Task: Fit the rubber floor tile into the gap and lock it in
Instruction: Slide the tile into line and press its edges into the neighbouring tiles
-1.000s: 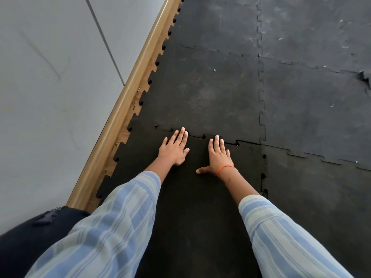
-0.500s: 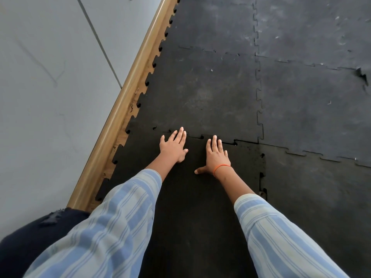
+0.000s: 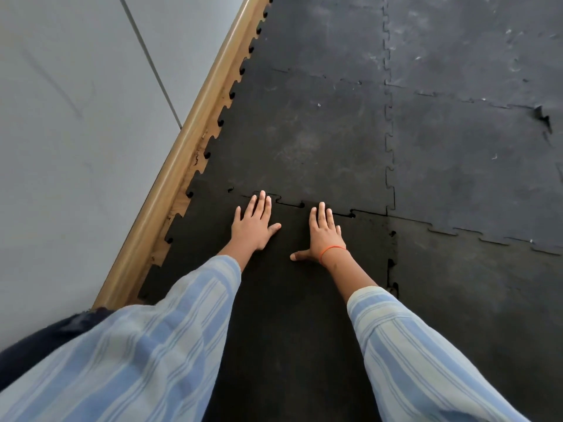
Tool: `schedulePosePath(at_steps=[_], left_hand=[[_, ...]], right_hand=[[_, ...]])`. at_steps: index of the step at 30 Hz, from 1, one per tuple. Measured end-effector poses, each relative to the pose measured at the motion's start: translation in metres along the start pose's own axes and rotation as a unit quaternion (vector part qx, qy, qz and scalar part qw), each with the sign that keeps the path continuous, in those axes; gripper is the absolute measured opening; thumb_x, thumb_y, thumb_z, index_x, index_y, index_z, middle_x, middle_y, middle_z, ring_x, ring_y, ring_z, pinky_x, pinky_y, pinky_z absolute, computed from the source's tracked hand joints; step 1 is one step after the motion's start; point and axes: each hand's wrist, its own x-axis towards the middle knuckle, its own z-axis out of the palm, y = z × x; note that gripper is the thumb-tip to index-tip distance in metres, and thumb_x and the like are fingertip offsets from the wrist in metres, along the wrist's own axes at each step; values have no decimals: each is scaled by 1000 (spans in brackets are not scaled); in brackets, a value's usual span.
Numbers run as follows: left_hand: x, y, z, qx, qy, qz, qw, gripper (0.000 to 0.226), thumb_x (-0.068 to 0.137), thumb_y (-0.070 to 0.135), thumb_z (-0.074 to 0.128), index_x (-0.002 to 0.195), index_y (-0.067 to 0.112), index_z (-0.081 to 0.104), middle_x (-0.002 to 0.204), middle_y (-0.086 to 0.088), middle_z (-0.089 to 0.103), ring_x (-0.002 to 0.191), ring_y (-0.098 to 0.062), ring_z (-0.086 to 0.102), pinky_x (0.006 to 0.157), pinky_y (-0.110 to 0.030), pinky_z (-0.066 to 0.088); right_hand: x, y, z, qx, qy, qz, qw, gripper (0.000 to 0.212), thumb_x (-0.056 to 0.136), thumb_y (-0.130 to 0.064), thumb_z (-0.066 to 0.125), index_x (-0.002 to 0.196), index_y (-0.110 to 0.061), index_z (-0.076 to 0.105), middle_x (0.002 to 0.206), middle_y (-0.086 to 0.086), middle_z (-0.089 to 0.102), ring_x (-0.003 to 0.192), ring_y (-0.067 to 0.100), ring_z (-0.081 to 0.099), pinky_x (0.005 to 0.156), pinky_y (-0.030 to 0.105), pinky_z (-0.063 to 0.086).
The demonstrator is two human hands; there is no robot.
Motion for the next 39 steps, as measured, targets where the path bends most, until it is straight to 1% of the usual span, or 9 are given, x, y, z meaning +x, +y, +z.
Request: schedulePosePath(at_steps=[7, 11, 15, 19, 21, 23, 29, 33, 39], left_hand=[[10, -4, 8, -26, -10, 7, 1000, 73, 99, 53, 23, 147, 22, -22, 153, 2, -32, 143, -20, -22, 115, -49, -4], [10, 1, 3, -31, -14, 1, 999, 70, 100, 48, 25, 148, 23, -21, 153, 1, -32, 144, -23, -21, 115, -51, -3], [8, 28, -2, -17, 16, 79, 997, 61, 103, 39, 25, 150, 25, -12, 158, 2, -21, 146, -20, -13, 116, -51, 1], [9, 44, 1, -32, 25, 109, 993, 61, 103, 33, 26, 151, 20, -9, 159, 5, -17, 146, -18, -12, 115, -54, 3], [10, 45, 4, -38, 31, 105, 993, 61, 103, 35, 25, 151, 20, -9, 159, 7, -17, 146, -17, -12, 115, -55, 1], [11, 46, 6, -49, 33, 99, 993, 61, 103, 38, 24, 151, 22, -9, 159, 9, -17, 146, -17, -13, 114, -56, -3], [20, 46, 1, -41, 17, 96, 994, 64, 101, 46, 21, 150, 24, -12, 157, 11, -20, 145, -15, -16, 111, -60, -6], [23, 47, -4, -40, -2, 96, 995, 64, 101, 45, 21, 150, 24, -14, 157, 11, -21, 145, -15, -18, 111, -62, -6], [23, 47, -6, -41, -15, 107, 993, 66, 102, 42, 24, 150, 19, -15, 157, 6, -24, 144, -19, -22, 108, -65, -9]], right_hand=[[2, 0, -2, -11, -10, 5, 1000, 128, 69, -53, 75, 148, -12, -17, 156, 4, -28, 145, 24, -19, 120, 46, 5], [2, -2, -7, -30, -26, 9, 999, 129, 69, -55, 74, 148, -12, -19, 155, 3, -29, 145, 23, -20, 121, 45, 5], [1, -3, -12, -26, -27, 8, 999, 129, 69, -53, 75, 148, -11, -18, 155, 3, -29, 145, 22, -19, 121, 44, 6], [-6, 7, -6, 3, 16, -1, 1000, 133, 65, -55, 77, 147, -4, -15, 156, 9, -25, 146, 24, -17, 122, 40, 4], [-10, 12, 1, 13, 44, 17, 999, 137, 63, -61, 76, 147, 0, -14, 157, 13, -23, 146, 25, -18, 122, 38, 2], [-10, 15, 4, 14, 50, 21, 998, 136, 63, -62, 75, 147, -2, -13, 158, 11, -21, 146, 24, -16, 121, 41, 4], [-7, 19, -1, 9, 23, 12, 1000, 134, 63, -60, 76, 148, -8, -15, 158, 6, -21, 146, 22, -17, 119, 46, 3], [-3, 13, -9, 0, 6, 21, 1000, 134, 64, -55, 78, 148, -7, -15, 157, 9, -23, 146, 25, -17, 120, 47, 4], [-2, 12, -1, 13, 23, 20, 999, 133, 63, -52, 80, 149, -5, -12, 158, 9, -20, 146, 24, -15, 120, 45, 5]])
